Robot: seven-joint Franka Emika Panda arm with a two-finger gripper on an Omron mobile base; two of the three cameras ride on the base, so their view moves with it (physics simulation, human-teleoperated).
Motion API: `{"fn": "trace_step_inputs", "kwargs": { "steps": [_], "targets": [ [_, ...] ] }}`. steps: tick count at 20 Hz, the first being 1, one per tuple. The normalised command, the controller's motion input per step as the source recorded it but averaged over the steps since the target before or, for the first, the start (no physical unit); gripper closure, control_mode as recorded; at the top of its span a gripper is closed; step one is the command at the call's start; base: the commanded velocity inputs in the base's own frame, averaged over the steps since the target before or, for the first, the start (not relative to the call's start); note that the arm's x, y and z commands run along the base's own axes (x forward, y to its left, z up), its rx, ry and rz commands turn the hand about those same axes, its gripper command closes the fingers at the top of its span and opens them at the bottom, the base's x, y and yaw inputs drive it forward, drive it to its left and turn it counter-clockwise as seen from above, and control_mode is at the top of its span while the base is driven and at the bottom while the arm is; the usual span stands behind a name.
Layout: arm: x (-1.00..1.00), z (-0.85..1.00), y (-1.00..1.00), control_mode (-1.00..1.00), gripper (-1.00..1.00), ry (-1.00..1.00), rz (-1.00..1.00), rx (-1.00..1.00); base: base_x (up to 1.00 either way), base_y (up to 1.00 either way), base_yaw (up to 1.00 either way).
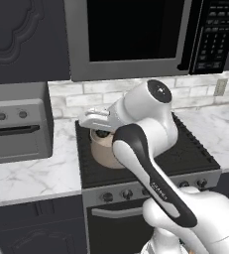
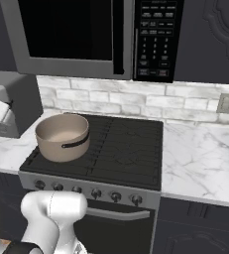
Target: Turn on the burner for the pot on the stove. Wait thirty seconds for the pot to heat up. Then add the eggplant to the pot.
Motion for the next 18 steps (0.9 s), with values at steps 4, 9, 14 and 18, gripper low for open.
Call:
{"fn": "trace_step_inputs", "kwargs": {
  "steps": [4, 9, 14, 18],
  "targets": [
    [0.0, -0.01, -0.48, -1.0, 1.0, 0.04, 0.0, 0.0, 0.0, 0.0, 0.0],
    [0.0, -0.07, -0.44, -1.0, 1.0, 0.02, 0.0, 0.0, 0.0, 0.0, 0.0],
    [0.06, -0.34, -0.39, -1.0, 1.0, 0.0, 0.0, 0.0, 0.0, 0.0, 0.0],
    [0.11, -0.22, -0.24, -1.0, 1.0, 0.0, 0.0, 0.0, 0.0, 0.0, 0.0]
  ]
}}
